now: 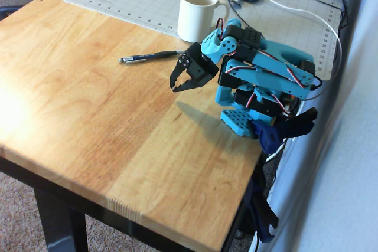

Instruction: Grasp a pen and put it in a mug.

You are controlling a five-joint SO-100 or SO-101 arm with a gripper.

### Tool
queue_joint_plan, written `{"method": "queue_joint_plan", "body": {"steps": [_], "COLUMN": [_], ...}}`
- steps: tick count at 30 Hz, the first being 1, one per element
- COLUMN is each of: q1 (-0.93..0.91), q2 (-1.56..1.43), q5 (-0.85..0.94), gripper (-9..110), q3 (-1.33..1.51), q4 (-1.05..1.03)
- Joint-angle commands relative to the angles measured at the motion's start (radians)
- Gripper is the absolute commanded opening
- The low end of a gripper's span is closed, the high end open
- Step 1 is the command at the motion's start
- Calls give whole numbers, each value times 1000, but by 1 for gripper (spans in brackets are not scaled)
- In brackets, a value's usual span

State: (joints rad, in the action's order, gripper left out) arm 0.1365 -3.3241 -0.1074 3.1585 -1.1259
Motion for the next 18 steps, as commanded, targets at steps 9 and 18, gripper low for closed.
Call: {"method": "queue_joint_plan", "body": {"steps": [9,18], "q1": [9,9], "q2": [-28,-25], "q5": [6,-8], "gripper": [1,1], "q3": [-17,-17], "q4": [-5,-5]}}
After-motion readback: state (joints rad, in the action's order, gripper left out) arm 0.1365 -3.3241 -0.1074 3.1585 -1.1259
